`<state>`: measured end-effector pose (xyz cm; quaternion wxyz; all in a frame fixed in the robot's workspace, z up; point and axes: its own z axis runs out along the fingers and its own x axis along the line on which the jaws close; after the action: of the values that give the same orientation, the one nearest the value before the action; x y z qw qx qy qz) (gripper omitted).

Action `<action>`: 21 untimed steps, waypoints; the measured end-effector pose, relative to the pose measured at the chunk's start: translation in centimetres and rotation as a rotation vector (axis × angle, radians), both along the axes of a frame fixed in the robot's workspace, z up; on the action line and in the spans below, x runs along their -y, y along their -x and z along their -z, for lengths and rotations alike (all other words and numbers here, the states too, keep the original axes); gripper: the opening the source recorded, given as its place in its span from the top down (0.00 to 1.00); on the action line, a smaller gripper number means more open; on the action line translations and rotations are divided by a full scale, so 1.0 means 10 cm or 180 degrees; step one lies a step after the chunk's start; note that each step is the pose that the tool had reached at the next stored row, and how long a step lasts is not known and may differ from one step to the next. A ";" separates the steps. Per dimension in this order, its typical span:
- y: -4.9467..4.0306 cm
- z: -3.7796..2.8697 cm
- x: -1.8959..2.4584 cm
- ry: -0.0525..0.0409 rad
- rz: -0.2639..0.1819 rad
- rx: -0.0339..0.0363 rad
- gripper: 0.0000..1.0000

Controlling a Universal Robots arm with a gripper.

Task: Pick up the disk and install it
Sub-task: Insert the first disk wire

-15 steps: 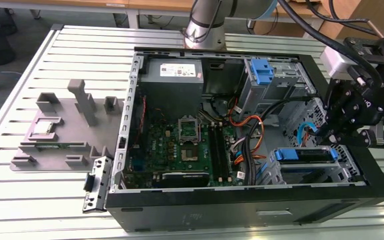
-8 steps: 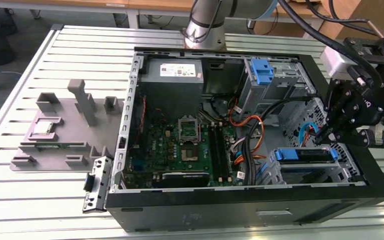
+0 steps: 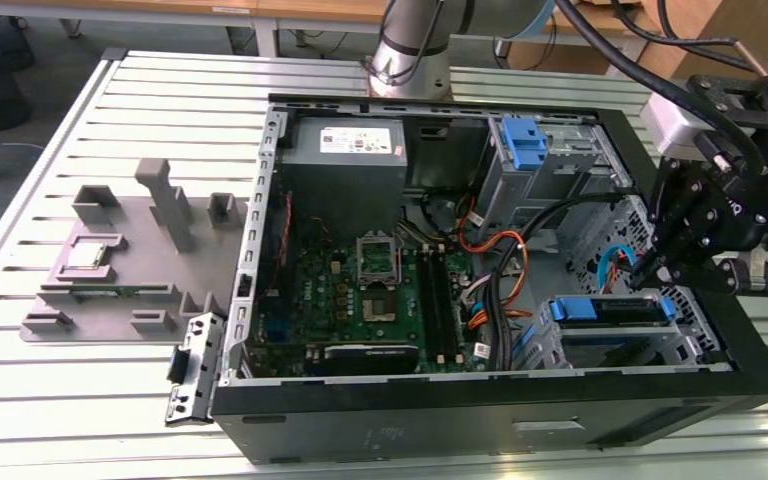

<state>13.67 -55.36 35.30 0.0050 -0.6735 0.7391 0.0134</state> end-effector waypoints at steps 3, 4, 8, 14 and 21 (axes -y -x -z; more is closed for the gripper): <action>0.000 0.001 0.000 0.0001 0.0000 0.0000 0.84; 0.003 0.001 0.000 0.0000 0.0000 0.0001 0.84; 0.052 0.001 0.000 0.0001 -0.0004 0.0025 0.84; 0.147 0.003 0.000 0.0000 -0.0011 0.0072 0.84; 0.185 0.004 0.000 0.0000 -0.0017 0.0093 0.84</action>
<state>11.82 -55.36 35.26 0.0157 -0.6756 0.7371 0.0036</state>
